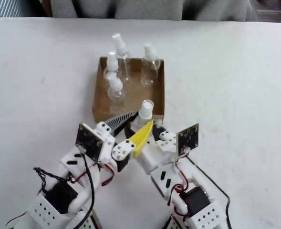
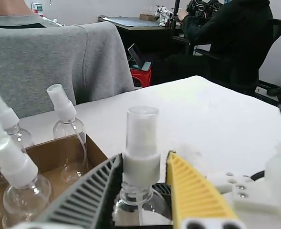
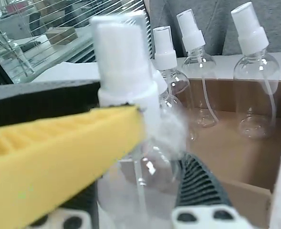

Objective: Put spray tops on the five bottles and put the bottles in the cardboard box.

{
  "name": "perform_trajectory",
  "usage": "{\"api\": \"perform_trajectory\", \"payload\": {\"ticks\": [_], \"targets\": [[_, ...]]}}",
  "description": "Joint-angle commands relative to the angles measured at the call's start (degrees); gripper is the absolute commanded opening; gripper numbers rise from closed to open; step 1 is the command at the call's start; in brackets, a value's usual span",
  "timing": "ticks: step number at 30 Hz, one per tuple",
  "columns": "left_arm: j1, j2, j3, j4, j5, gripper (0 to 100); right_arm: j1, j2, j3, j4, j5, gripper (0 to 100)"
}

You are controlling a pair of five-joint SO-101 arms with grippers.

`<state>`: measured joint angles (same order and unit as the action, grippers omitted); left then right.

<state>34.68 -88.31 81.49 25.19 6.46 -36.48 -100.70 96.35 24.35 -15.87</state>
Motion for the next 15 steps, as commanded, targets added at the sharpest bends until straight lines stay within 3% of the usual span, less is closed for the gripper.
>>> {"api": "perform_trajectory", "payload": {"ticks": [1,7,15], "targets": [[-2.24,-0.92,-0.88,0.35,0.00,24,0.31,-0.22,0.62,0.13,-0.44,1.6],[-3.12,-1.01,-2.73,1.14,0.09,27,0.31,-0.22,0.62,0.04,-0.44,1.6],[-3.56,-1.01,-16.09,14.86,0.09,27,0.31,-0.22,0.62,0.04,-0.44,1.6]]}}
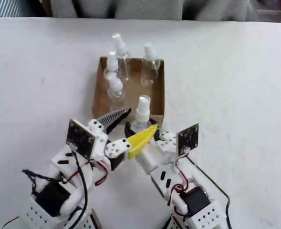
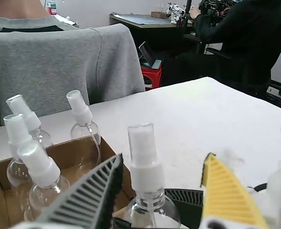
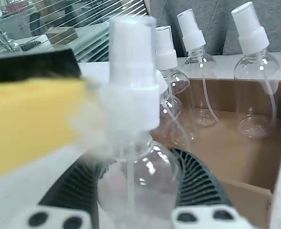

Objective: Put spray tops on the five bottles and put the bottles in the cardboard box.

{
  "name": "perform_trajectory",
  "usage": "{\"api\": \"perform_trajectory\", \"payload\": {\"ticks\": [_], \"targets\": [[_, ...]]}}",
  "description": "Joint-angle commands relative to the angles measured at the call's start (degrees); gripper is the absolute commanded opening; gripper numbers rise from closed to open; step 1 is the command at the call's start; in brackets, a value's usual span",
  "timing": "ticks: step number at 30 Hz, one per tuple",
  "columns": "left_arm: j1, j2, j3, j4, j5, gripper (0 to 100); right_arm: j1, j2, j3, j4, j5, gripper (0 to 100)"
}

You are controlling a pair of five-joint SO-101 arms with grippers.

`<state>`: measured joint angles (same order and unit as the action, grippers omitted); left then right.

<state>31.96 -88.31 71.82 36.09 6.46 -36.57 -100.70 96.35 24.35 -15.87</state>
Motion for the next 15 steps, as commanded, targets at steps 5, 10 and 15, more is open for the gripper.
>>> {"api": "perform_trajectory", "payload": {"ticks": [5,10,15], "targets": [[-0.84,-6.64,-10.20,9.32,0.09,27,0.40,-0.22,0.62,0.04,-0.35,1.6],[-2.86,-15.78,-9.85,12.84,-0.35,27,1.63,-0.22,0.62,-1.01,1.32,1.6],[-10.24,-16.04,-5.36,11.43,-0.44,27,4.70,-0.13,0.62,-10.24,5.36,1.6]]}}
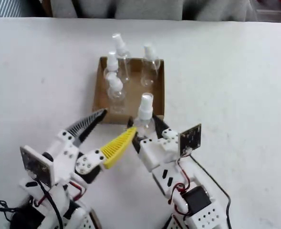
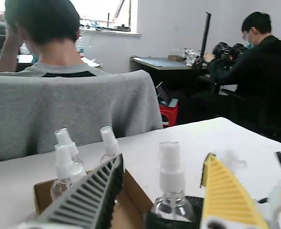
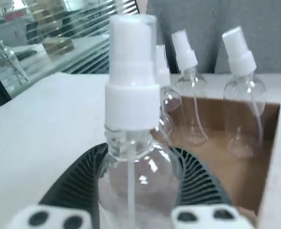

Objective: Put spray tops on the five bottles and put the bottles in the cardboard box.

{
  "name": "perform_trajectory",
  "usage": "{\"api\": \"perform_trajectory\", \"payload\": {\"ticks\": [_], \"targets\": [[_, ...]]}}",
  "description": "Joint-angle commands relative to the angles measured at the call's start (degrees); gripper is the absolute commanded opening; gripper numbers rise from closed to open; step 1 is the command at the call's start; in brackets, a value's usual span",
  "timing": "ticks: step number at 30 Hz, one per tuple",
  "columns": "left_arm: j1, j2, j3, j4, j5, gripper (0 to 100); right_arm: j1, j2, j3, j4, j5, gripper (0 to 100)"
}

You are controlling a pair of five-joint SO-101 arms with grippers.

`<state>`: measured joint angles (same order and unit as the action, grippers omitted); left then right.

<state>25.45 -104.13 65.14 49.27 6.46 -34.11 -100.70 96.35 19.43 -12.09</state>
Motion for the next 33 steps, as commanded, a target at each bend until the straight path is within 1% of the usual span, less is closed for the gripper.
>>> {"api": "perform_trajectory", "payload": {"ticks": [1,5,8,14,17,21,23,24,26,29,33], "targets": [[-4.88,-0.22,2.81,-2.46,-0.44,27,3.03,-0.13,0.62,-6.81,1.76,1.6],[-9.36,-0.48,6.51,-2.73,-0.44,27,6.02,0.22,0.62,-10.95,1.85,1.6],[-11.65,-0.48,8.35,-2.73,-0.44,27,6.37,0.22,0.62,-13.32,1.85,1.6],[-12.88,-0.48,14.07,-2.81,-0.44,27,6.64,0.31,0.62,-18.51,1.93,1.6],[-13.05,-0.48,16.62,-2.64,-0.18,27,9.71,0.31,0.62,-21.93,2.02,1.5],[-15.69,-0.48,20.22,-2.81,-0.09,27,12.97,0.31,0.44,-24.66,2.02,1.5],[-17.01,-0.48,22.15,-3.08,-0.09,23,13.05,0.31,0.44,-25.19,2.37,1.5],[-17.45,-0.48,23.12,-3.08,-0.26,20,12.79,0.31,0.44,-25.19,3.69,1.5],[-17.54,-0.48,25.32,-3.08,-0.44,13,12.26,0.31,0.18,-25.27,6.07,1.5],[-17.54,-0.48,28.40,-3.16,-0.53,2,11.82,0.40,-1.05,-25.27,6.51,1.5],[-18.24,-0.48,31.30,-3.08,-0.53,4,11.82,1.98,-3.60,-25.27,6.68,1.5]]}}
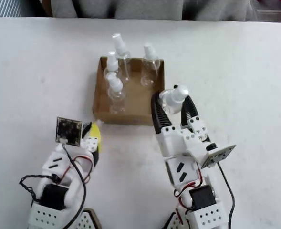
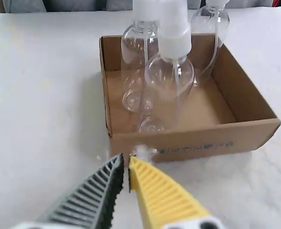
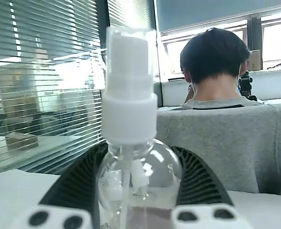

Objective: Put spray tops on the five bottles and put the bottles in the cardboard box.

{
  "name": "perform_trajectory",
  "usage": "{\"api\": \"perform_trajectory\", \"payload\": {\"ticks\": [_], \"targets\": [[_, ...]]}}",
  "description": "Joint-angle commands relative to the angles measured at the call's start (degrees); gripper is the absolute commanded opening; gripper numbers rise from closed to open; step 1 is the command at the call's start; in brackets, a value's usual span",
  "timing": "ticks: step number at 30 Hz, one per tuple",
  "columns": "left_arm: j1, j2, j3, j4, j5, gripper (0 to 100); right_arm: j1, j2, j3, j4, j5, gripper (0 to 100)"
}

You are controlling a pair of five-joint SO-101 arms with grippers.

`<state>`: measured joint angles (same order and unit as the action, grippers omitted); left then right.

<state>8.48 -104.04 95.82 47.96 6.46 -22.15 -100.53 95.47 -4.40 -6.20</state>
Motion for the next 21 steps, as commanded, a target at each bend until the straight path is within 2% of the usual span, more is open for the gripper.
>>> {"api": "perform_trajectory", "payload": {"ticks": [1,4,9,15,21], "targets": [[-1.98,-0.57,1.14,-1.76,-0.53,4,-0.13,3.47,-3.78,-1.45,0.79,1.5],[-4.79,-0.57,1.23,-1.32,-0.53,2,-0.04,11.74,-7.47,-3.82,0.53,1.5],[-10.33,-0.57,1.23,2.37,-0.97,2,0.31,31.78,-13.71,-16.22,0.53,1.5],[-13.85,-0.48,1.23,6.95,-13.10,2,0.40,54.64,-19.87,-30.81,0.70,1.5],[-13.85,-0.48,1.23,6.95,-14.15,2,0.40,74.51,-25.85,-42.51,0.70,1.5]]}}
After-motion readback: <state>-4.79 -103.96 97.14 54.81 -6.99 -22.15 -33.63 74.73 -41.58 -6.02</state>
